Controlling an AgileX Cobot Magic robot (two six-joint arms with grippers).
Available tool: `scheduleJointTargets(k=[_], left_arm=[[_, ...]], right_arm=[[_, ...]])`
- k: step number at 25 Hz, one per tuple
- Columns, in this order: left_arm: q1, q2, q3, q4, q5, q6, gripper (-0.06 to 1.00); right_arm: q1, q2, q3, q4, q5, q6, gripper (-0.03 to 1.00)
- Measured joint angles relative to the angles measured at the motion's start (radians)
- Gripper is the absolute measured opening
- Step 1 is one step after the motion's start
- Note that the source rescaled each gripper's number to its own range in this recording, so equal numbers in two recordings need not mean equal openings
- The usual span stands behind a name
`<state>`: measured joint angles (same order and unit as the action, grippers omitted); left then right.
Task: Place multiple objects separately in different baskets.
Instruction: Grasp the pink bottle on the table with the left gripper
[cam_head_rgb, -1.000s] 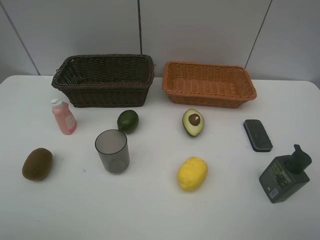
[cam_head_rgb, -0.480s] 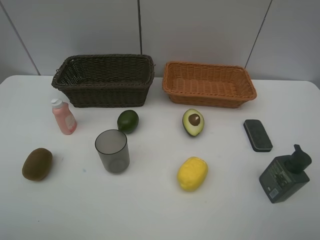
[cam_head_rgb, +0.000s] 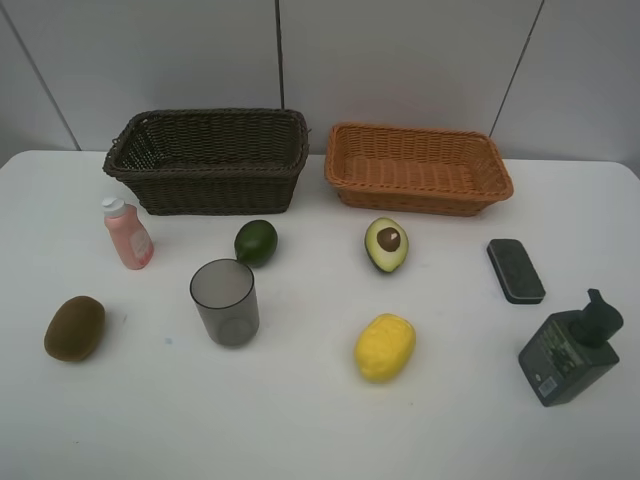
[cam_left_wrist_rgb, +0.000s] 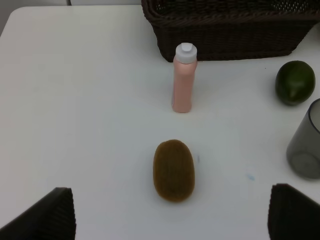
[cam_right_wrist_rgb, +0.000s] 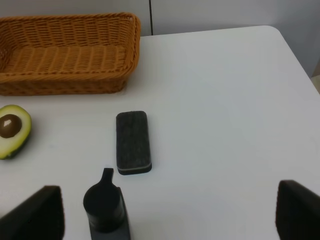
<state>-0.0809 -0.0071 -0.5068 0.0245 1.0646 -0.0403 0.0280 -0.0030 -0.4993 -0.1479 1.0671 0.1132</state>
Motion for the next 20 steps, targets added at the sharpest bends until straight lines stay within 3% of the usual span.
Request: scheduleJointTargets(k=[16,20], left_arm=[[0.000,0.002,0.000,-0.030,0.000,-0.004,1.00],[0.000,0.120,-0.018,-0.030,-0.016,-0.009,1.00]], right_arm=[[0.000,0.000,0.000,0.000,-0.001,0.000,1.00],[0.000,0.000,0.000,0.000,-0.001,0.000,1.00]])
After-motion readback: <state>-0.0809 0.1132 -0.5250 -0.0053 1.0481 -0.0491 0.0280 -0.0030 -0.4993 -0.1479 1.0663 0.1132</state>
